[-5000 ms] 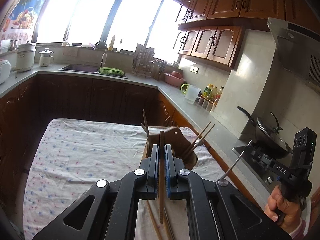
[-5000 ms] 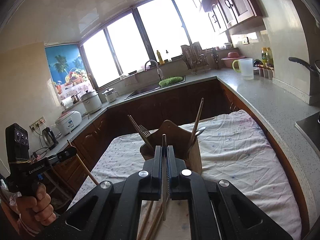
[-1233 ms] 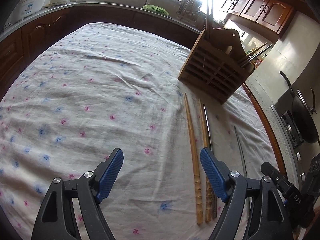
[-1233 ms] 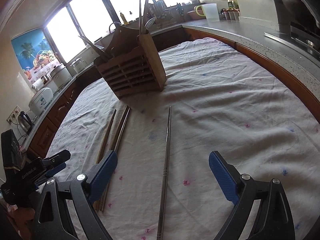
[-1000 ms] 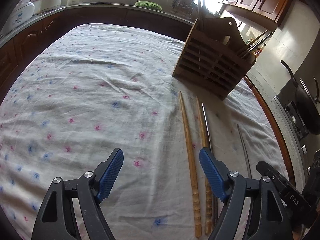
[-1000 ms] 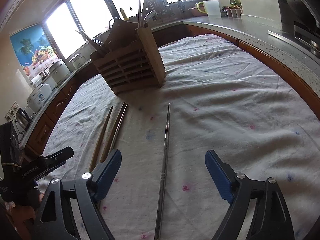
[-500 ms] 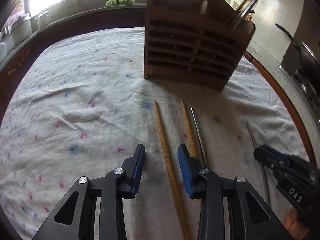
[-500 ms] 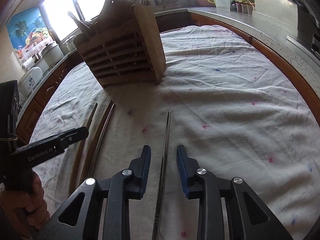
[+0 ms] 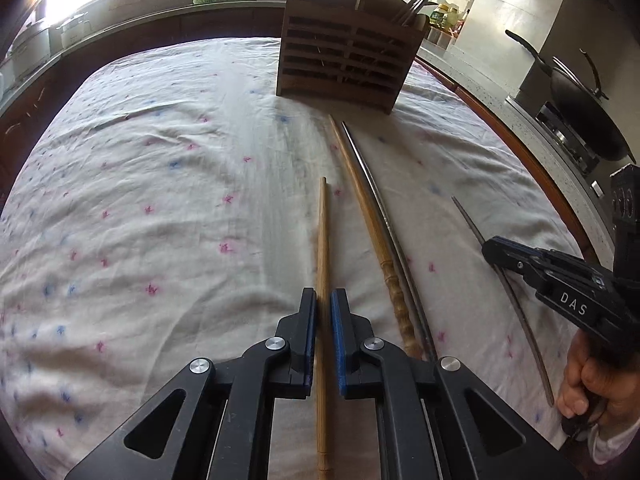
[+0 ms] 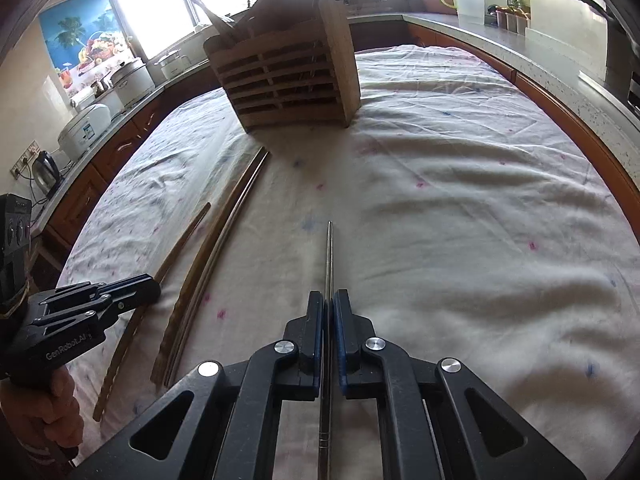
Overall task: Organize utensils
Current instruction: 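Grasp a wooden chopstick with the left tool while the right tool grasps a metal chopstick, then lift the wooden chopstick with the left tool while the right tool carries the metal chopstick to the holder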
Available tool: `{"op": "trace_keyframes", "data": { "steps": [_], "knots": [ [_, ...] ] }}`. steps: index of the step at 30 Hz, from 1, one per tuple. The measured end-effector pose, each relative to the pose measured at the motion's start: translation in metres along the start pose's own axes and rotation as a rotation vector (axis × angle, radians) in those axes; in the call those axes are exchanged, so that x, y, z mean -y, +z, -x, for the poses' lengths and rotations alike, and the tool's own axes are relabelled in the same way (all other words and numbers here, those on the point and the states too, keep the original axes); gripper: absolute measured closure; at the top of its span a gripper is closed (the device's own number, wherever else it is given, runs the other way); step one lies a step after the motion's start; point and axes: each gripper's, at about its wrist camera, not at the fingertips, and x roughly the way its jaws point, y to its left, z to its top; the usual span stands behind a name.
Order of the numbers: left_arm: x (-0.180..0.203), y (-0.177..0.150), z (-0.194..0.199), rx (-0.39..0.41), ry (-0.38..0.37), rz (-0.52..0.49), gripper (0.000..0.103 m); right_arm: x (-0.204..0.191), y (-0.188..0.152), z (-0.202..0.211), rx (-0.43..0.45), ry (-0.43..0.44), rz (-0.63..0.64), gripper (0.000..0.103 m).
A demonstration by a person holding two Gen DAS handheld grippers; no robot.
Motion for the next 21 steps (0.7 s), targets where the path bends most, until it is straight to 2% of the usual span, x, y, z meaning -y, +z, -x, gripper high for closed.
{"op": "trace_keyframes", "data": {
  "steps": [7, 10, 13, 16, 19, 21],
  "knots": [
    [0.006, 0.025, -0.004, -0.002, -0.007, -0.011, 0.094, -0.002, 0.007, -0.001, 0.007, 0.003, -0.007, 0.088],
    [0.008, 0.038, -0.017, -0.018, 0.002, -0.024, 0.085, -0.005, 0.013, -0.007, 0.000, -0.001, 0.007, 0.085],
    [0.009, 0.045, -0.033, -0.045, 0.007, -0.035, 0.084, -0.007, 0.017, -0.014, -0.007, -0.006, 0.020, 0.084],
    [0.014, 0.051, -0.042, -0.034, 0.020, -0.065, 0.084, -0.007, 0.021, -0.019, -0.006, -0.004, 0.032, 0.084],
    [0.016, 0.052, -0.046, -0.027, 0.030, -0.082, 0.091, -0.008, 0.023, -0.022, -0.001, -0.010, 0.046, 0.083],
    [0.012, 0.053, -0.047, -0.025, 0.026, -0.073, 0.099, -0.011, 0.023, -0.023, 0.002, -0.029, 0.064, 0.086]
  ]
}}
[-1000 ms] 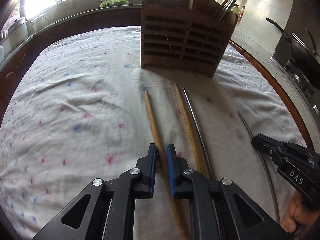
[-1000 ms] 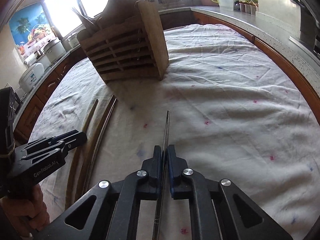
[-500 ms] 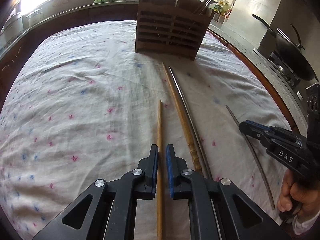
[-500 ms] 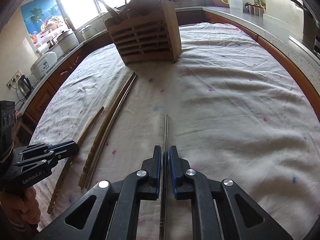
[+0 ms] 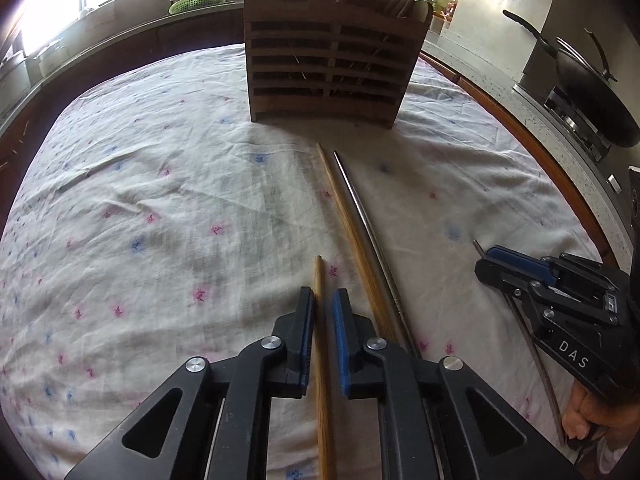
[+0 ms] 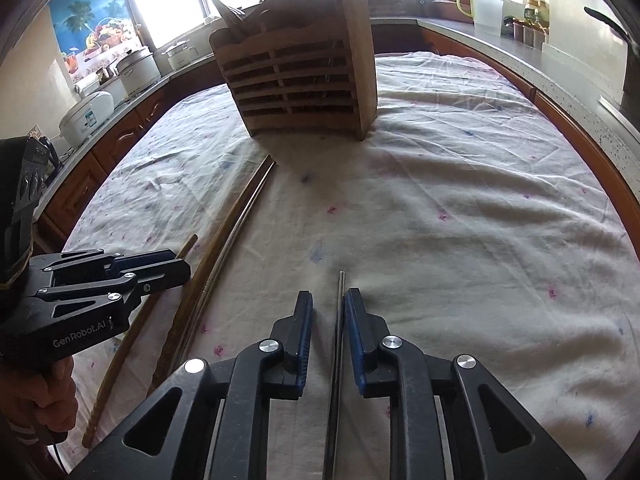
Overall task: Organize utensils
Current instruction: 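Lift the wooden chopstick with the left tool while the right tool carries the metal chopstick to the holder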
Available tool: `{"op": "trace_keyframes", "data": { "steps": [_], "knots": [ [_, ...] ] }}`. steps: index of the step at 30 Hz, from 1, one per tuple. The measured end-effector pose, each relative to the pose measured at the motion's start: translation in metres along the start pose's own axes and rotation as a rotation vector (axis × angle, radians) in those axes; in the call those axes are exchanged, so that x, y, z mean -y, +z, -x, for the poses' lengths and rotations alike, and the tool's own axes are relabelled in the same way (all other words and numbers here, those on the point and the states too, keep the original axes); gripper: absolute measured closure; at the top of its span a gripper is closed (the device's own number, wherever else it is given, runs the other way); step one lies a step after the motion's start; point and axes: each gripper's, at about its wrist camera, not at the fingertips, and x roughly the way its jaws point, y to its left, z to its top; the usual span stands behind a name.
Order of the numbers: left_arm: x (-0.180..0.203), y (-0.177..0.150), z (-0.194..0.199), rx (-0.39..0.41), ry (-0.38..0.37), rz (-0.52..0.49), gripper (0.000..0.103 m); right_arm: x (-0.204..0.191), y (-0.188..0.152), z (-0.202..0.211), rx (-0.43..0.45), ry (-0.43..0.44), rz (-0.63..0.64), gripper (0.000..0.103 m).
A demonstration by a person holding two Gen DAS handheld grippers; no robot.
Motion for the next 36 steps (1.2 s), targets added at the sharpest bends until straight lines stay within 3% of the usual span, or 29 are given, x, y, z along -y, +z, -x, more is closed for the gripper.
{"op": "trace_keyframes", "data": {
  "steps": [2, 5, 10, 22, 28, 36],
  "knots": [
    [-0.008, 0.001, 0.000, -0.010, -0.039, 0.032, 0.099, 0.001, 0.000, 0.000, 0.004, -0.018, 0.002, 0.095],
    [-0.013, 0.001, 0.004, -0.012, -0.042, 0.047, 0.099, 0.007, 0.002, 0.002, -0.004, 0.010, -0.030, 0.099],
    [-0.019, -0.008, 0.028, 0.035, -0.081, 0.076, 0.099, 0.007, 0.000, 0.020, 0.032, 0.064, -0.062, 0.099],
    [-0.044, -0.028, 0.136, 0.233, -0.178, 0.136, 0.099, -0.001, 0.018, 0.103, 0.210, 0.135, -0.073, 0.099],
    [-0.052, -0.039, 0.189, 0.322, -0.201, 0.144, 0.099, -0.004, 0.031, 0.142, 0.312, 0.146, -0.068, 0.099],
    [-0.053, -0.045, 0.221, 0.393, -0.187, 0.130, 0.099, -0.010, 0.046, 0.166, 0.387, 0.154, -0.050, 0.099]
  ]
}}
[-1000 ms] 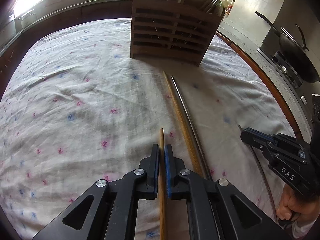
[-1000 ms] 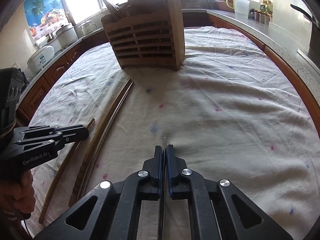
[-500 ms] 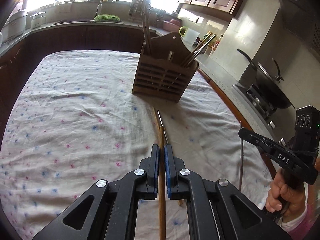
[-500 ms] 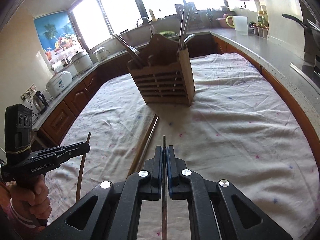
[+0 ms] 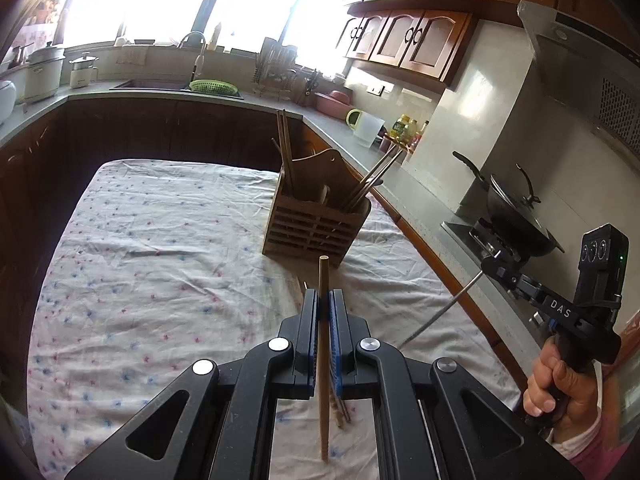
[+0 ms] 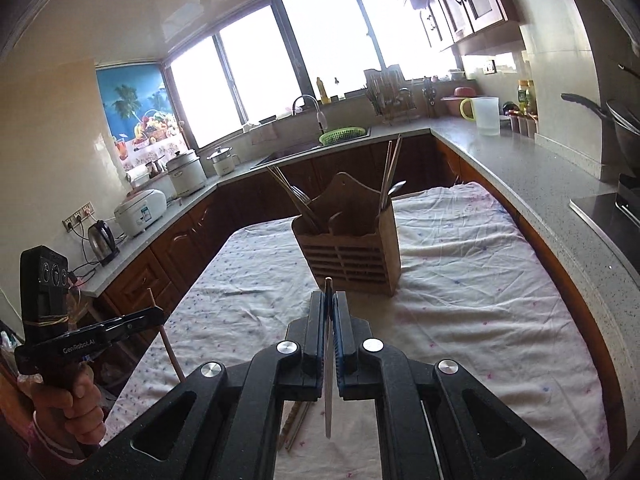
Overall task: Organize utensils
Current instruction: 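Lift the wooden chopstick with the left tool while the right tool carries the metal chopstick to the holder, then lower the wooden chopstick into the holder and open the left tool while the right tool releases its chopstick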
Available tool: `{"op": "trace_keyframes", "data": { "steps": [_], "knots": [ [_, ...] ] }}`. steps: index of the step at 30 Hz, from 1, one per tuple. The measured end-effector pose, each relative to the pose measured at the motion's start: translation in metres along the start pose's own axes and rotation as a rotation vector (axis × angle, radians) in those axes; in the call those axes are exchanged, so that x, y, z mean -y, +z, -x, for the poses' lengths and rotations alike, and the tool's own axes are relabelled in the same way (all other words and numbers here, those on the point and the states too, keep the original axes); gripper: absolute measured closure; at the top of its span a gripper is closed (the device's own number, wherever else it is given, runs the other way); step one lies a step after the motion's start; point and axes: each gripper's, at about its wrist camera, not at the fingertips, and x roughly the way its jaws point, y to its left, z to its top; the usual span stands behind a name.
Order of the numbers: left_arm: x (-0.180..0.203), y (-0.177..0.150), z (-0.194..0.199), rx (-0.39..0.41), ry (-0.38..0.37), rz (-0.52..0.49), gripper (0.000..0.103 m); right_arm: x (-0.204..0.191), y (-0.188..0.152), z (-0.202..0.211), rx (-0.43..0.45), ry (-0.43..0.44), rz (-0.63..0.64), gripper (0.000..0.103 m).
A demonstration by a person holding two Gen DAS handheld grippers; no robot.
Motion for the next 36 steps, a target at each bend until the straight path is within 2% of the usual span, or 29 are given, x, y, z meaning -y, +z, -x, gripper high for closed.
{"op": "trace_keyframes", "data": {
  "steps": [19, 23, 36],
  "knots": [
    [0.000, 0.031, -0.009, 0.061, 0.024, -0.015, 0.099, 0.006, 0.019, -0.009, 0.022, -0.005, 0.005, 0.099],
    [0.006, 0.044, -0.011, 0.101, 0.062, -0.051, 0.099, 0.010, 0.035, -0.012, 0.048, -0.014, 0.005, 0.099],
    [0.020, 0.112, -0.035, 0.255, 0.082, -0.104, 0.099, 0.021, 0.108, -0.030, 0.183, -0.039, 0.008, 0.099]
  ]
}}
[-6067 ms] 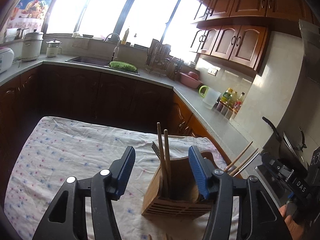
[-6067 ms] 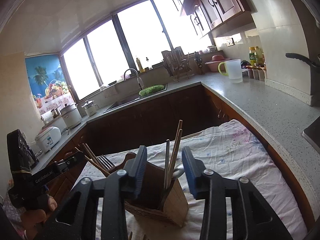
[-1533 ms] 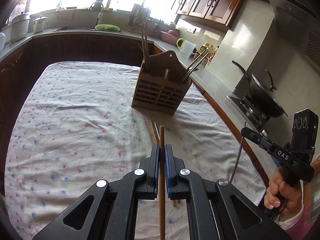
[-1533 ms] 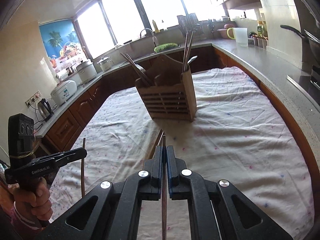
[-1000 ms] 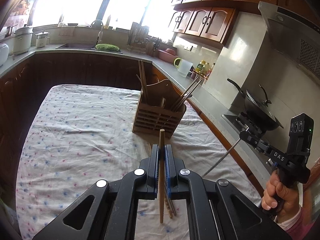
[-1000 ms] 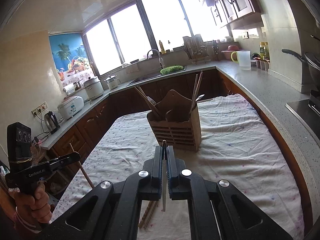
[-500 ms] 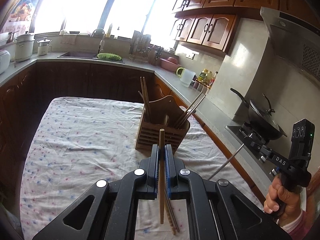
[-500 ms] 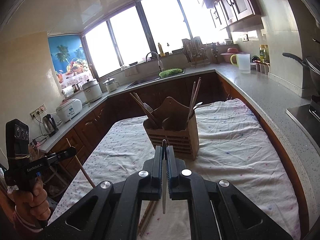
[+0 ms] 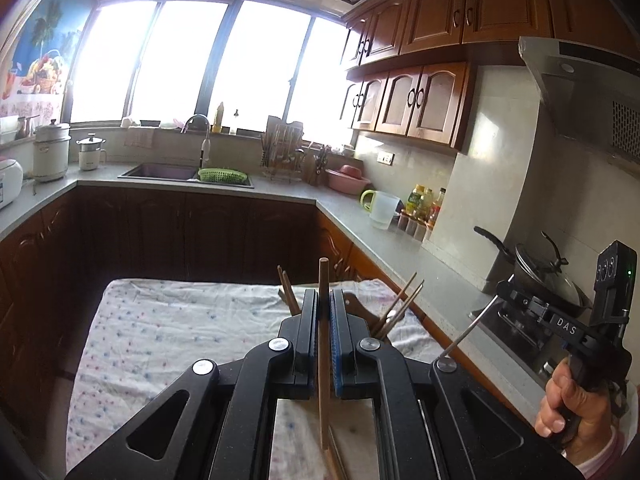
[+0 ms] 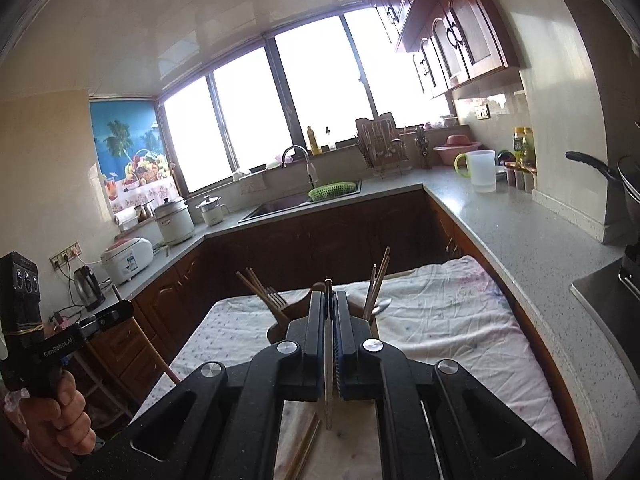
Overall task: Organize utensils
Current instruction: 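Lower the wooden chopstick into the holder and open the left tool while the right tool releases its chopstick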
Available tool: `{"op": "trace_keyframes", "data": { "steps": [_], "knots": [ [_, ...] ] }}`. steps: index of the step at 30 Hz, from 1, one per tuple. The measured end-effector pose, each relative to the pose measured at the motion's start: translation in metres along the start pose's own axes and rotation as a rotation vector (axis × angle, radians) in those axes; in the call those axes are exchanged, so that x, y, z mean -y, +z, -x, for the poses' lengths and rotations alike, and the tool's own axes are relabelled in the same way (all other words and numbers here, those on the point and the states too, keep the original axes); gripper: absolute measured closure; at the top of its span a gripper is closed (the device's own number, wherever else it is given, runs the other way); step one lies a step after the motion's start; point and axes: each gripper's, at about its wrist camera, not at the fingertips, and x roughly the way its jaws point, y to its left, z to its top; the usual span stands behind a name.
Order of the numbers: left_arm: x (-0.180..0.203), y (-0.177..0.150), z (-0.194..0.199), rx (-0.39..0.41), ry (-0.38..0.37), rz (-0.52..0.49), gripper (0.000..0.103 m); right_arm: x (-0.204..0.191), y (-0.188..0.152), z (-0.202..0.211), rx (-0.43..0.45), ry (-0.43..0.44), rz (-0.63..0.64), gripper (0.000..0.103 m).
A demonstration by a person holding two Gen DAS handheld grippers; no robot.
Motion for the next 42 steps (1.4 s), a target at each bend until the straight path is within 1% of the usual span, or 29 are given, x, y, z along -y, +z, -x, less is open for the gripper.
{"op": "trace_keyframes", "data": {
  "steps": [5, 10, 14, 19, 25, 28, 32, 35, 38, 42],
  "knots": [
    [0.000, 0.019, -0.027, 0.052, 0.005, -0.001, 0.099, 0.003, 0.027, -0.015, 0.058, -0.019, 0.003, 0.099],
    [-0.010, 0.023, -0.065, 0.081, 0.020, 0.026, 0.099, 0.011, 0.044, -0.035, 0.081, -0.036, -0.005, 0.099],
    [-0.016, 0.016, -0.094, 0.098, 0.041, 0.058, 0.099, 0.015, 0.044, -0.051, 0.080, -0.047, -0.003, 0.099],
    [-0.024, -0.003, -0.126, 0.113, 0.065, 0.098, 0.099, 0.018, 0.032, -0.066, 0.070, -0.062, 0.004, 0.099],
    [-0.028, -0.026, -0.153, 0.054, 0.059, 0.107, 0.099, 0.022, 0.012, -0.084, 0.013, -0.056, -0.002, 0.099],
    [-0.031, -0.033, -0.163, 0.017, 0.059, 0.106, 0.099, 0.023, 0.002, -0.091, -0.021, -0.054, -0.006, 0.099],
    [-0.037, -0.036, -0.176, -0.034, 0.066, 0.108, 0.099, 0.024, -0.008, -0.102, -0.064, -0.057, -0.006, 0.099],
    [-0.040, -0.036, -0.183, -0.065, 0.056, 0.123, 0.099, 0.025, -0.014, -0.109, -0.091, -0.059, -0.009, 0.099],
    [-0.043, -0.030, -0.177, -0.056, 0.058, 0.107, 0.099, 0.028, -0.019, -0.114, -0.116, -0.059, -0.014, 0.099],
    [-0.045, -0.029, -0.174, -0.060, 0.055, 0.104, 0.099, 0.030, -0.022, -0.114, -0.116, -0.065, -0.023, 0.098]
  ]
}}
